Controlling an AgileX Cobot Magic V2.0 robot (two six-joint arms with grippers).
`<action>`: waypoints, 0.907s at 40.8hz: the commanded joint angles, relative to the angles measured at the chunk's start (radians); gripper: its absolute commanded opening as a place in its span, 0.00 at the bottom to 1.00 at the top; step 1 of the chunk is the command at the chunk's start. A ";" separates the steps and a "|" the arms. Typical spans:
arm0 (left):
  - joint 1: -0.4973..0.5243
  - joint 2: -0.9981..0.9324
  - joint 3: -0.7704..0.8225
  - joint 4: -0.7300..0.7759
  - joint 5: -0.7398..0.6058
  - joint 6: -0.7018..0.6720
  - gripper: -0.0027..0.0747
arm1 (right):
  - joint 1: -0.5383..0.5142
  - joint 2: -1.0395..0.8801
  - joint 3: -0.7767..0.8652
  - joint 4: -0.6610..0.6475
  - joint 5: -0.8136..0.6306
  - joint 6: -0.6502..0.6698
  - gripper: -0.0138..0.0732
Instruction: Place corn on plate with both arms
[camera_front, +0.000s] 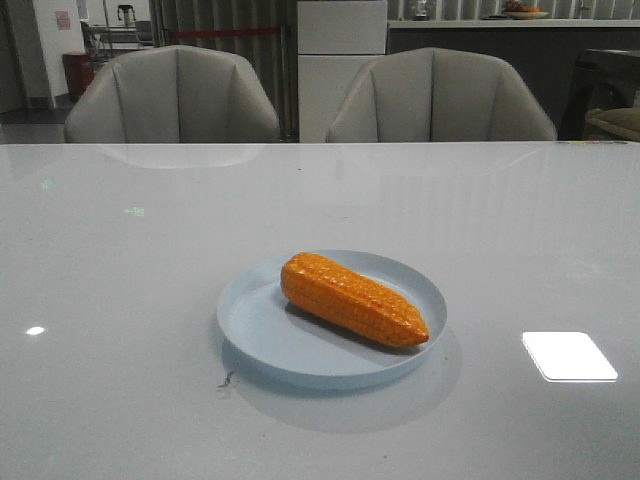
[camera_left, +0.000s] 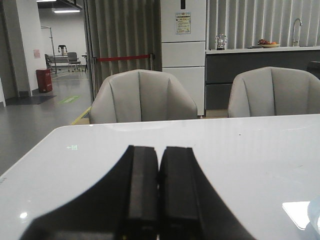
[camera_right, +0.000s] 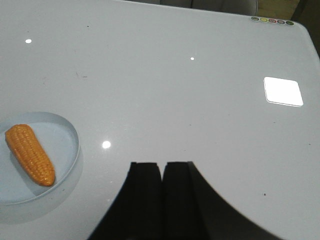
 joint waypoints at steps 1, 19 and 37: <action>0.000 -0.016 0.037 -0.001 -0.080 -0.010 0.16 | 0.001 0.005 0.087 0.015 -0.211 -0.002 0.19; 0.000 -0.016 0.037 -0.001 -0.080 -0.010 0.16 | 0.001 0.005 0.579 0.019 -0.701 -0.001 0.19; 0.000 -0.016 0.037 -0.001 -0.080 -0.010 0.16 | 0.003 -0.280 0.798 0.019 -0.619 -0.001 0.19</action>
